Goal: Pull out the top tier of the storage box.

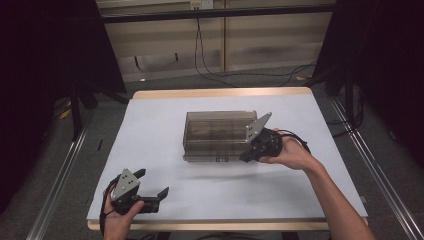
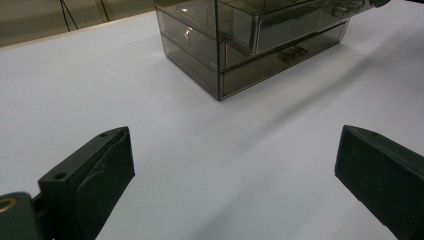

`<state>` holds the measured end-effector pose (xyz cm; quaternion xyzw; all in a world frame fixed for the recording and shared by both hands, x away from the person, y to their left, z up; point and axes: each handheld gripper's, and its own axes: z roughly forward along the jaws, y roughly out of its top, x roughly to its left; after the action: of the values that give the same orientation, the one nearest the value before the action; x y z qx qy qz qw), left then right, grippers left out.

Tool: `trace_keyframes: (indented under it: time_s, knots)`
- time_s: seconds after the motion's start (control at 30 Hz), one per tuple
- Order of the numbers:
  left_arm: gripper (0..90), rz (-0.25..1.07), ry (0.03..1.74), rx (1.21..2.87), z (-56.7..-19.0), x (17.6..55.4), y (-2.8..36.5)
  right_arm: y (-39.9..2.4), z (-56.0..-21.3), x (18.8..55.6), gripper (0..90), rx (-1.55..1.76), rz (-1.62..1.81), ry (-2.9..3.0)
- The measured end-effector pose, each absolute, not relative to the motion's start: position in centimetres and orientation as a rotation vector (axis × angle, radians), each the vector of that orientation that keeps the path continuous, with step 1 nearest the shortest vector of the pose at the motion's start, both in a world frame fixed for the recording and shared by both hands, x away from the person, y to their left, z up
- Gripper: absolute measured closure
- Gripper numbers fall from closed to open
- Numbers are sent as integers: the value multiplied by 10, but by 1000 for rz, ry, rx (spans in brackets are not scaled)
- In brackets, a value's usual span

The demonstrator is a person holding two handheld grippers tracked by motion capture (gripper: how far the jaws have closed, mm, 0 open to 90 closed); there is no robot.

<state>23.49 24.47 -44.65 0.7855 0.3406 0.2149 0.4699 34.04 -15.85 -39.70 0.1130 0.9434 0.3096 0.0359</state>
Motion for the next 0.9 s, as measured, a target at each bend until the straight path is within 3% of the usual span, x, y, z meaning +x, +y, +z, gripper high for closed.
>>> trace_keyframes:
  time_s: [0.9]
  knots:
    - [24, 521, 837, 1931, -447, 235, 243, -154, -396, 333, 887, 270, 924, 2939]
